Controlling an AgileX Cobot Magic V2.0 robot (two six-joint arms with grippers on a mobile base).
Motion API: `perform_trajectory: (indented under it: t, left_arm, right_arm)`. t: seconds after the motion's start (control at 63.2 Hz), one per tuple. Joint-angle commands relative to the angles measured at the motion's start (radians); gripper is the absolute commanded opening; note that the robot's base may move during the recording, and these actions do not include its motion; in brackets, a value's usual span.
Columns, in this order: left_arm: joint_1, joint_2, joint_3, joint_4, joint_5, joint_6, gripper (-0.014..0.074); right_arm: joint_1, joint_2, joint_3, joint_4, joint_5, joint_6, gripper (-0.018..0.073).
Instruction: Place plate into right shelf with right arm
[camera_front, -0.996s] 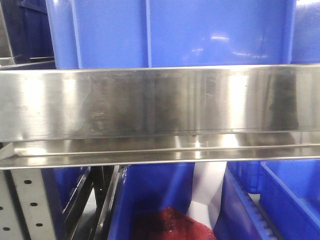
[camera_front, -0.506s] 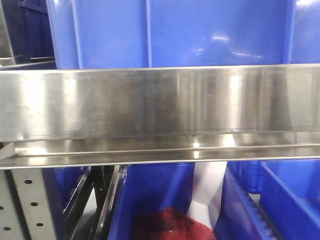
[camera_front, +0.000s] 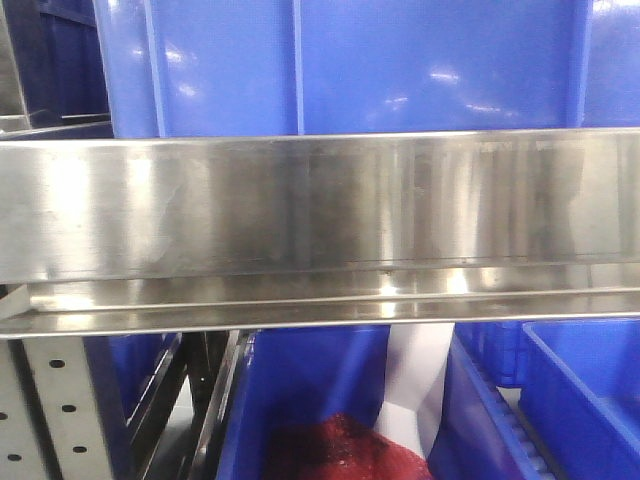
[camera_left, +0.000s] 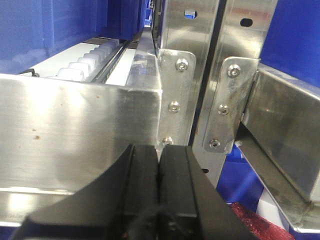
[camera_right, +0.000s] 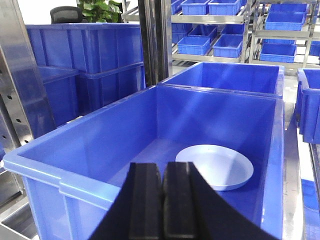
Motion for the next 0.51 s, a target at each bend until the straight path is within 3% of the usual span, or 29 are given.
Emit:
perform_trajectory:
  t: [0.0,0.158,0.379,0.49]
  left_arm:
    - [-0.007,-0.004,0.01,-0.002,-0.084,-0.006,-0.0047]
    - [-0.007,-0.004,0.01,-0.002,-0.084,-0.006,-0.0047]
    - [-0.007,-0.004,0.01,-0.002,-0.084,-0.006,-0.0047]
    - [-0.007,-0.004,0.01,-0.002,-0.084,-0.006,-0.0047]
  right_arm:
    - [-0.008,0.001,-0.033,-0.002,-0.077,-0.006,0.0055]
    - [-0.008,0.001,-0.033,-0.017,-0.101,-0.006,0.0055]
    - [-0.008,0.001,0.0,-0.204,-0.125,-0.005,0.0055]
    - [-0.052,-0.005,0.055,-0.279,-0.192,0.05,0.0055]
